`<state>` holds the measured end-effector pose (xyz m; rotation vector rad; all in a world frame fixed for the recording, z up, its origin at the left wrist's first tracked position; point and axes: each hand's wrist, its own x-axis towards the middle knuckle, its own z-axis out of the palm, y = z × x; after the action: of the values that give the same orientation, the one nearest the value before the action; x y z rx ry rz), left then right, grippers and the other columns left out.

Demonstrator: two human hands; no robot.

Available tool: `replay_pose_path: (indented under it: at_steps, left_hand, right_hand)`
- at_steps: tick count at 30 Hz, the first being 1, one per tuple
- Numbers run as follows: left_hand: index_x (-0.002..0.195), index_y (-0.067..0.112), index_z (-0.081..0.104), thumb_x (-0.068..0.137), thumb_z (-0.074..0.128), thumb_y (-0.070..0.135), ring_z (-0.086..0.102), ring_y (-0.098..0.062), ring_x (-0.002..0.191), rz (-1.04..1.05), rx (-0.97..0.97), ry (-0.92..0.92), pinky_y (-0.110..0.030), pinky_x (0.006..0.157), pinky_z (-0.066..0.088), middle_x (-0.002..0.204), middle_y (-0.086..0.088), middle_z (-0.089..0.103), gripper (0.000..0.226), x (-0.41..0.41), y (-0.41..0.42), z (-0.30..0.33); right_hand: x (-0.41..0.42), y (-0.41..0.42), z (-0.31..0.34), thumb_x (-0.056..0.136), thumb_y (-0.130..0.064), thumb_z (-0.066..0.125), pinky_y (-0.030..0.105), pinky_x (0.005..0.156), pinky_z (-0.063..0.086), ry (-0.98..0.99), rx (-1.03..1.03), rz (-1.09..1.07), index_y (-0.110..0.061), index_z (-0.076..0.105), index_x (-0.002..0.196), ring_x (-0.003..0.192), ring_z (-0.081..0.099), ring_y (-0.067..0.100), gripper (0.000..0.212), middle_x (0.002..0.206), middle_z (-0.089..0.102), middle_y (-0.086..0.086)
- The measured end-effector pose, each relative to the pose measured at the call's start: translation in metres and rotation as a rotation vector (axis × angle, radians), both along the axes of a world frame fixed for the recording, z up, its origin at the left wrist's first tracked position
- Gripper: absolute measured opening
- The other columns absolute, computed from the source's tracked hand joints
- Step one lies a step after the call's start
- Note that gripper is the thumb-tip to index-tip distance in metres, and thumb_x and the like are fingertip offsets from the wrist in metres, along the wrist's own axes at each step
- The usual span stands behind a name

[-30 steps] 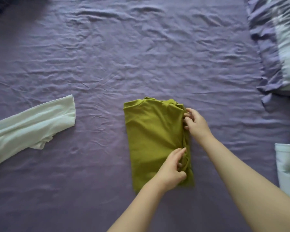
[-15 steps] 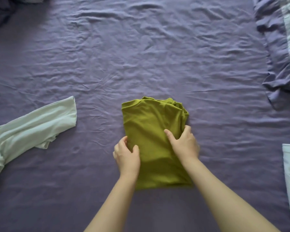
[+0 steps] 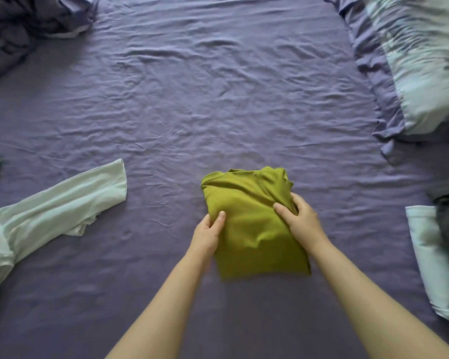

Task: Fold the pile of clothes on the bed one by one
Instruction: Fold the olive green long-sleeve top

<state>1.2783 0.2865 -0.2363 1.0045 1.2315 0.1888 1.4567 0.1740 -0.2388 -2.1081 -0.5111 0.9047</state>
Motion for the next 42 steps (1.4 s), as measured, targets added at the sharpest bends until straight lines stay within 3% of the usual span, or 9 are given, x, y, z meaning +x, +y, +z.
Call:
replay_pose_path:
  at_steps: [3, 7, 10, 12, 21, 29, 36, 38, 42]
  left_hand:
    - [0.099, 0.028, 0.060, 0.097, 0.050, 0.031, 0.059, -0.018, 0.112, -0.086, 0.080, -0.044, -0.040, 0.102, 0.044, 0.112, 0.003, 0.066, 0.011, -0.002, -0.012, 0.028]
    - [0.112, 0.029, 0.056, 0.098, 0.047, 0.033, 0.056, -0.014, 0.114, -0.212, 0.170, -0.069, -0.035, 0.103, 0.042, 0.120, 0.003, 0.062, 0.017, 0.004, -0.034, 0.074]
    - [0.124, 0.025, 0.054, 0.098, 0.045, 0.036, 0.053, -0.015, 0.118, -0.286, 0.166, -0.099, -0.037, 0.106, 0.040, 0.128, 0.002, 0.059, 0.030, 0.016, -0.056, 0.109]
    - [0.129, 0.023, 0.052, 0.098, 0.045, 0.038, 0.053, -0.015, 0.120, -0.308, 0.149, -0.136, -0.038, 0.107, 0.040, 0.130, 0.002, 0.058, 0.035, 0.028, -0.074, 0.131]
    - [0.111, 0.040, 0.051, 0.096, 0.048, 0.041, 0.060, -0.014, 0.108, -0.353, -0.069, -0.269, -0.041, 0.099, 0.048, 0.115, 0.010, 0.061, 0.016, 0.116, -0.172, 0.178]
    - [0.114, 0.037, 0.054, 0.095, 0.049, 0.039, 0.063, -0.014, 0.105, -0.361, -0.120, -0.302, -0.037, 0.095, 0.050, 0.114, 0.009, 0.064, 0.020, 0.222, -0.270, 0.167]
    - [0.118, 0.044, 0.048, 0.093, 0.049, 0.048, 0.058, -0.018, 0.113, -0.383, -0.185, -0.267, -0.042, 0.102, 0.046, 0.122, 0.008, 0.059, 0.025, 0.308, -0.325, 0.136]
    - [0.128, 0.042, 0.045, 0.093, 0.048, 0.051, 0.056, -0.016, 0.115, -0.361, -0.201, -0.246, -0.040, 0.102, 0.045, 0.125, 0.008, 0.056, 0.037, 0.326, -0.338, 0.119]
    - [0.143, 0.035, 0.029, 0.091, 0.052, 0.049, 0.050, -0.017, 0.119, -0.337, -0.199, -0.142, -0.039, 0.103, 0.043, 0.135, 0.008, 0.047, 0.058, 0.338, -0.364, 0.077]
  right_hand:
    - [-0.002, -0.020, 0.028, 0.086, -0.024, 0.067, 0.030, 0.098, 0.044, 0.046, 0.074, -0.038, -0.016, 0.056, 0.127, 0.110, 0.058, 0.014, 0.044, 0.119, 0.064, -0.001]
    - [-0.001, -0.056, 0.075, 0.083, -0.024, 0.069, 0.012, 0.088, 0.043, -0.001, 0.119, -0.088, -0.022, 0.061, 0.119, 0.102, 0.060, 0.005, 0.037, 0.113, 0.067, -0.005]
    - [0.009, -0.087, 0.113, 0.083, -0.025, 0.070, 0.032, 0.101, 0.044, -0.021, 0.133, -0.145, -0.019, 0.060, 0.124, 0.112, 0.058, 0.014, 0.042, 0.118, 0.065, -0.001]
    - [0.019, -0.110, 0.139, 0.084, -0.028, 0.069, 0.036, 0.102, 0.043, -0.034, 0.130, -0.165, -0.021, 0.058, 0.126, 0.113, 0.057, 0.014, 0.045, 0.121, 0.064, -0.001]
    - [0.087, -0.223, 0.203, 0.084, -0.030, 0.068, 0.020, 0.088, 0.038, -0.134, 0.097, -0.236, -0.018, 0.056, 0.129, 0.105, 0.052, 0.006, 0.048, 0.123, 0.061, -0.003]
    - [0.189, -0.327, 0.203, 0.088, -0.033, 0.063, 0.029, 0.105, 0.038, -0.120, 0.020, -0.206, -0.020, 0.048, 0.137, 0.124, 0.047, 0.015, 0.053, 0.136, 0.053, -0.002]
    - [0.279, -0.381, 0.174, 0.090, -0.037, 0.060, 0.029, 0.102, 0.035, -0.131, -0.081, -0.180, -0.023, 0.045, 0.139, 0.128, 0.044, 0.021, 0.053, 0.140, 0.048, 0.000]
    - [0.300, -0.388, 0.156, 0.090, -0.038, 0.059, 0.035, 0.107, 0.035, -0.106, -0.091, -0.176, -0.023, 0.043, 0.140, 0.130, 0.042, 0.021, 0.055, 0.142, 0.047, 0.001]
    - [0.315, -0.400, 0.109, 0.088, -0.038, 0.062, 0.031, 0.103, 0.030, 0.029, -0.135, -0.126, -0.028, 0.024, 0.148, 0.136, 0.033, 0.021, 0.071, 0.150, 0.033, 0.000]
